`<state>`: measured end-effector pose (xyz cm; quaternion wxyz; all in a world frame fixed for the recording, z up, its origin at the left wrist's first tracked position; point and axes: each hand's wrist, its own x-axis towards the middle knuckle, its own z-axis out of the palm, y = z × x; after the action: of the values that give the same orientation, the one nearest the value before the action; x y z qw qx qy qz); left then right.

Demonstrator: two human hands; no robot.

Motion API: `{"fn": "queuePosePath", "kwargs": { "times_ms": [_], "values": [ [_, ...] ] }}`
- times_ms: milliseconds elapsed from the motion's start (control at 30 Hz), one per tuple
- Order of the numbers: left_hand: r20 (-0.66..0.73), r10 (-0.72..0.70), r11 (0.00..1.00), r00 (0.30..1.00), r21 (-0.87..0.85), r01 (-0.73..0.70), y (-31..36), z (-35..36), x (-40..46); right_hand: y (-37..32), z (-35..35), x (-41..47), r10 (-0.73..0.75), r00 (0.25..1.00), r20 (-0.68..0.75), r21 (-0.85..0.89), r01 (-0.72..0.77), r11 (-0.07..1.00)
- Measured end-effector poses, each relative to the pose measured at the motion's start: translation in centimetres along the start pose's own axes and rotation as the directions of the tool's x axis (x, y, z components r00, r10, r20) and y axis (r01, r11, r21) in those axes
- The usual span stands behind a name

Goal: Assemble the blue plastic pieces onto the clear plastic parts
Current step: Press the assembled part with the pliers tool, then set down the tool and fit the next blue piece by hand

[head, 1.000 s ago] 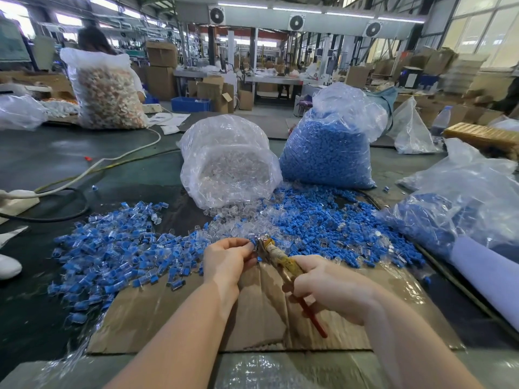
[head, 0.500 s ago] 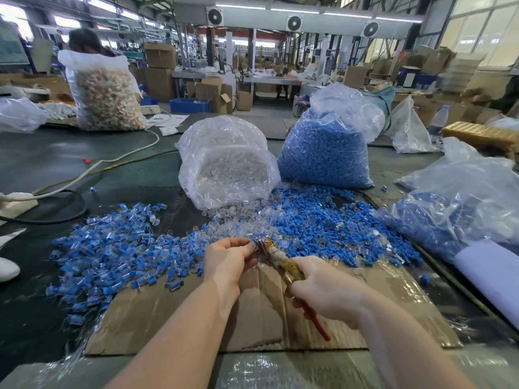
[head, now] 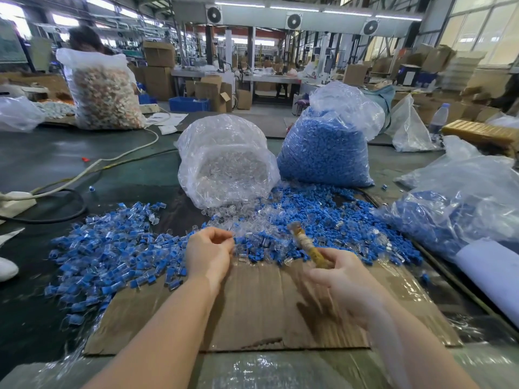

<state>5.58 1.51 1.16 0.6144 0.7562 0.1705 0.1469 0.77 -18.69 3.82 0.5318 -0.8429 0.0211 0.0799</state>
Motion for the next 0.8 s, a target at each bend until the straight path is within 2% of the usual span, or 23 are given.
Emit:
{"fn": "queuePosePath", "kwargs": {
  "times_ms": [33, 100, 200, 333, 400, 467, 633, 700, 800],
  "values": [
    [-0.036, 0.083, 0.986, 0.996, 0.146, -0.077, -0.1, -0.5, 0.3, 0.4, -0.6, 0.3, -0.013, 0.997, -0.070, -0.072, 0.008, 0.997],
    [-0.068, 0.253, 0.891, 0.965, 0.405, -0.205, -0.4, -1.5, 0.7, 1.4, -1.8, 1.0, -0.044, 0.979, -0.199, -0.277, -0.014, 0.961],
    [-0.037, 0.341, 0.801, 0.939, 0.535, -0.270, -1.1, -2.4, 1.2, 2.5, -3.5, 1.6, -0.046, 0.926, -0.376, -0.572, -0.193, 0.797],
    [0.000, 0.394, 0.705, 0.919, 0.641, -0.302, -1.4, -2.4, 1.0, 3.7, -5.0, 2.0, -0.012, 0.890, -0.456, -0.699, -0.350, 0.624],
    [0.036, 0.428, 0.676, 0.903, 0.650, -0.347, -1.3, -1.8, 0.6, 4.5, -5.2, 2.3, -0.011, 0.890, -0.455, -0.746, -0.375, 0.550],
    [0.072, 0.450, 0.688, 0.890, 0.607, -0.397, -1.1, -1.0, -0.1, 5.1, -5.2, 2.6, -0.024, 0.895, -0.445, -0.783, -0.376, 0.495],
    [0.198, 0.474, 0.724, 0.858, 0.467, -0.508, -1.2, 1.7, -2.2, 5.3, -4.6, 2.9, -0.019, 0.901, -0.433, -0.794, -0.372, 0.481],
    [0.235, 0.450, 0.742, 0.861, 0.437, -0.508, -1.4, 2.7, -2.8, 4.9, -3.9, 3.0, -0.135, 0.894, -0.428, -0.827, -0.327, 0.457],
    [0.274, 0.422, 0.774, 0.864, 0.388, -0.501, -1.9, 4.0, -3.6, 4.0, -2.3, 3.4, -0.352, 0.865, -0.357, -0.854, -0.149, 0.499]
  ]
}}
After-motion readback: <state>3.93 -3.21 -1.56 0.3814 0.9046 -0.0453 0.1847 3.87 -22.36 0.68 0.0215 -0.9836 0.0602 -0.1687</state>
